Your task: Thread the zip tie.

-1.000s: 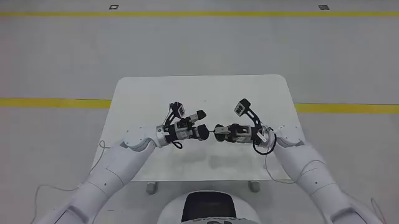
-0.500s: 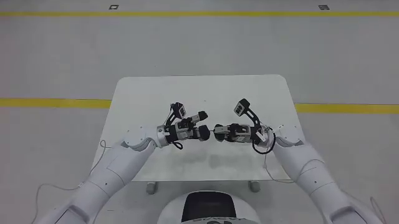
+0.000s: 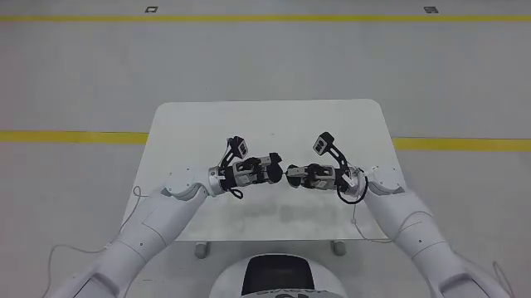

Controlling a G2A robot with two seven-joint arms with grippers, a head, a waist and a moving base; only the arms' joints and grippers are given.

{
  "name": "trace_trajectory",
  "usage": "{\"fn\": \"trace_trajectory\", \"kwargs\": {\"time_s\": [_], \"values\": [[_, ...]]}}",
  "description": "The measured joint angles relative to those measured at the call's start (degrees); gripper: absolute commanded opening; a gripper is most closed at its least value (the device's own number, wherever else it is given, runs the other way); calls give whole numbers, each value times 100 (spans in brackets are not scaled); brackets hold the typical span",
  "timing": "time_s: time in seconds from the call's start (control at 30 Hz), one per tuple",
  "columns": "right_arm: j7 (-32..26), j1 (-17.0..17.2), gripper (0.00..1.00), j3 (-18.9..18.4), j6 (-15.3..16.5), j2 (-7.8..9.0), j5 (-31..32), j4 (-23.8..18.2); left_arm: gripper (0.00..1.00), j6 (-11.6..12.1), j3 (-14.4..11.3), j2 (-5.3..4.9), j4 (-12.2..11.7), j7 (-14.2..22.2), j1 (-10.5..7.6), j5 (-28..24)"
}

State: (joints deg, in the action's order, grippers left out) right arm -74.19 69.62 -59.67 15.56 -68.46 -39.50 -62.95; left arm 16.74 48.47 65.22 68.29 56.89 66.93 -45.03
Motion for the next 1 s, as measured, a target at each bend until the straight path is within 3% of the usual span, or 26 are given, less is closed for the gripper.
{"fn": "trace_trajectory", "kwargs": {"time_s": [0.23, 1.0], "values": [[58, -20, 0, 5, -105, 1, 31, 63, 20, 31, 8, 9, -16, 58, -4, -8], [171, -51, 0, 21, -217, 4, 152, 158, 19, -65, -22, 33, -60, 212, -36, 72]]}}
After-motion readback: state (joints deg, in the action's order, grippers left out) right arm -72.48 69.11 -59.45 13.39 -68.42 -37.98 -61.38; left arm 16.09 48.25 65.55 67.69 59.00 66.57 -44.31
